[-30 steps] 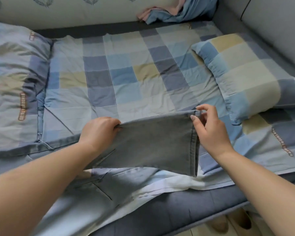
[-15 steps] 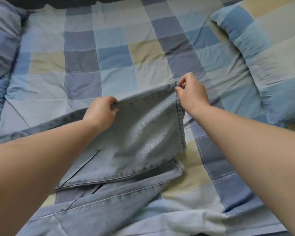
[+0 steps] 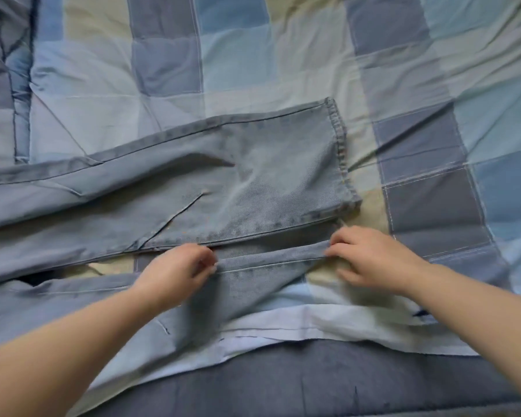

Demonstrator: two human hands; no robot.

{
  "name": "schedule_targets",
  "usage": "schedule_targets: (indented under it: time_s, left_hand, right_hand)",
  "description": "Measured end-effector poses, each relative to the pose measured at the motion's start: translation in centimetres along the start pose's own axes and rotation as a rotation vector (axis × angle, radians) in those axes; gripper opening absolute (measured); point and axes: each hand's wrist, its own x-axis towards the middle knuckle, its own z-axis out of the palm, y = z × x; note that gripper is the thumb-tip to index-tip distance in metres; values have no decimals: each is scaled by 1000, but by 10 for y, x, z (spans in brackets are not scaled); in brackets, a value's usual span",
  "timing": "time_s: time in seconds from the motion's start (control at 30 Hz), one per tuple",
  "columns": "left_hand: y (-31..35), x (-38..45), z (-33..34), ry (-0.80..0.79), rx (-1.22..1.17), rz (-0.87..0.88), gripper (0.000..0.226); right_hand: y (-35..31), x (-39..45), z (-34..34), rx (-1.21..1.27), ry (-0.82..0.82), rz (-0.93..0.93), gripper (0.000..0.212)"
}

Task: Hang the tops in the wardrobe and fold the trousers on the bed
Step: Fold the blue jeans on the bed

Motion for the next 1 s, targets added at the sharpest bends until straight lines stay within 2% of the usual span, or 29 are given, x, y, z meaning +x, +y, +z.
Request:
schedule_targets:
  time_s: [0.07, 0.1, 0.23, 0.33, 0.43, 0.5, 0.6, 0.77, 0.9, 1.0]
  left_hand:
    - [-8, -16, 19, -44, 38, -36, 28]
    - [-11, -22, 26, -33, 51, -70, 34]
    - [-18, -36, 45, 63, 127, -235, 50]
    - [-19, -41, 51, 113, 180, -202, 58]
    - [-15, -39, 49, 59, 195, -175, 69]
    - [-9, -38, 43, 52, 245, -170, 58]
    - [6, -46, 31, 146, 304, -109, 26]
    - [22, -92, 7, 398, 196, -69, 17]
    - [33, -133, -23, 511, 29, -10, 12]
    - [45, -138, -39, 557, -20, 53, 9]
  right_hand:
    - [-2, -6, 17, -63, 69, 23, 48]
    - [-2, -5, 22, -81, 132, 56, 49]
    - [-3, 3, 30, -134, 375, 119, 21]
    - [-8, 2, 34, -171, 389, 103, 15]
    - [-14, -7, 29, -184, 360, 138, 15]
    - [-24, -18, 22, -165, 376, 134, 13]
    - [-55, -46, 8, -12, 411, 205, 8]
    - [-105, -106, -24, 297, 542, 336, 15]
    - [-131, -151, -71, 585, 479, 343, 20]
    - [-125, -160, -98, 713, 412, 384, 26]
